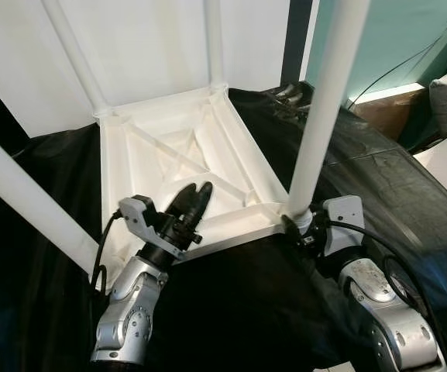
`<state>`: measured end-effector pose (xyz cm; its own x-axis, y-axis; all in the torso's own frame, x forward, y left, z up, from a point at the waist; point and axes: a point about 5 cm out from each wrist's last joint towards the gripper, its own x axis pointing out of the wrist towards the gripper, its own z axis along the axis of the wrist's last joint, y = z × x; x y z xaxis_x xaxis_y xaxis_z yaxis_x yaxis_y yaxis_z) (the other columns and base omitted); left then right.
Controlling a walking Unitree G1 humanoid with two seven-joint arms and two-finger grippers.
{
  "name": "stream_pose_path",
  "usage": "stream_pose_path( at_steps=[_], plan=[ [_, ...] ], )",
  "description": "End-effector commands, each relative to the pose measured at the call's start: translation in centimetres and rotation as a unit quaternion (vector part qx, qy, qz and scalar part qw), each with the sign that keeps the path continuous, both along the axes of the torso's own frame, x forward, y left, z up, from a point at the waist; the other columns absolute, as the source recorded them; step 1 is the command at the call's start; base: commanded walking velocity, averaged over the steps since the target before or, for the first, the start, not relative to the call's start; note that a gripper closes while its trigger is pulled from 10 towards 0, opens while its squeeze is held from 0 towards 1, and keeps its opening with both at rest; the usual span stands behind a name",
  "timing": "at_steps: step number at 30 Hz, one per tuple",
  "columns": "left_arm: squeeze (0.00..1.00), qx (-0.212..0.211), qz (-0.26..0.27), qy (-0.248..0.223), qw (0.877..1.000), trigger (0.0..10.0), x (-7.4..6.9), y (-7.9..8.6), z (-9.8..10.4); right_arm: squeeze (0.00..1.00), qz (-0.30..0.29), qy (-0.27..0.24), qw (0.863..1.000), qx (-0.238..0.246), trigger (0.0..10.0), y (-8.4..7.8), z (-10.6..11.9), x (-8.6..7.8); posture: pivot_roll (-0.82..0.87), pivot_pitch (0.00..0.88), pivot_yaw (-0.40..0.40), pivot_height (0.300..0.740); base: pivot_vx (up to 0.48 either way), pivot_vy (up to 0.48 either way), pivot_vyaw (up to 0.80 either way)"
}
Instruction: Building children table
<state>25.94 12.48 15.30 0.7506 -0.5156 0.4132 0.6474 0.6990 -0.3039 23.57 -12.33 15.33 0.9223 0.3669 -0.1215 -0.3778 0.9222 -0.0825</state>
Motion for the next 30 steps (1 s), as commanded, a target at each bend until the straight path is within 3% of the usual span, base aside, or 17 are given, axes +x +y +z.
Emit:
stream_pose_path(
  at_steps=[1,15,20,22,30],
  plan=[
    [0.00,0.013,0.001,0.002,1.000,10.0,-0.2,0.0,-0.1,0.00,0.060,0.034,0.997,0.019,10.0,1.7,-0.7,-0.3,-0.07,0.037,0.038,0.740,0.000,0.000,0.00],
    [0.00,0.062,0.016,0.021,0.998,10.0,0.4,-0.2,-1.5,0.00,0.037,0.026,0.999,-0.004,10.0,0.7,0.1,-0.7,-0.10,0.027,0.053,0.740,0.000,0.000,0.00],
    [0.00,0.082,0.012,0.033,0.996,10.0,1.0,-0.2,-2.1,0.00,0.066,-0.002,0.998,-0.014,10.0,1.8,0.2,0.8,-0.11,0.017,0.060,0.740,0.000,0.000,0.00],
    [0.00,0.064,0.052,0.035,0.996,10.0,1.8,-0.1,-1.8,0.00,0.083,-0.020,0.996,-0.009,10.0,2.7,0.5,2.1,-0.10,0.009,0.056,0.740,0.000,0.000,0.00],
    [0.00,0.034,0.133,0.024,0.990,10.0,2.5,0.5,-1.1,0.00,0.092,-0.023,0.995,0.018,10.0,3.8,0.1,2.9,-0.07,0.006,0.044,0.740,0.000,0.000,0.00]
  ],
)
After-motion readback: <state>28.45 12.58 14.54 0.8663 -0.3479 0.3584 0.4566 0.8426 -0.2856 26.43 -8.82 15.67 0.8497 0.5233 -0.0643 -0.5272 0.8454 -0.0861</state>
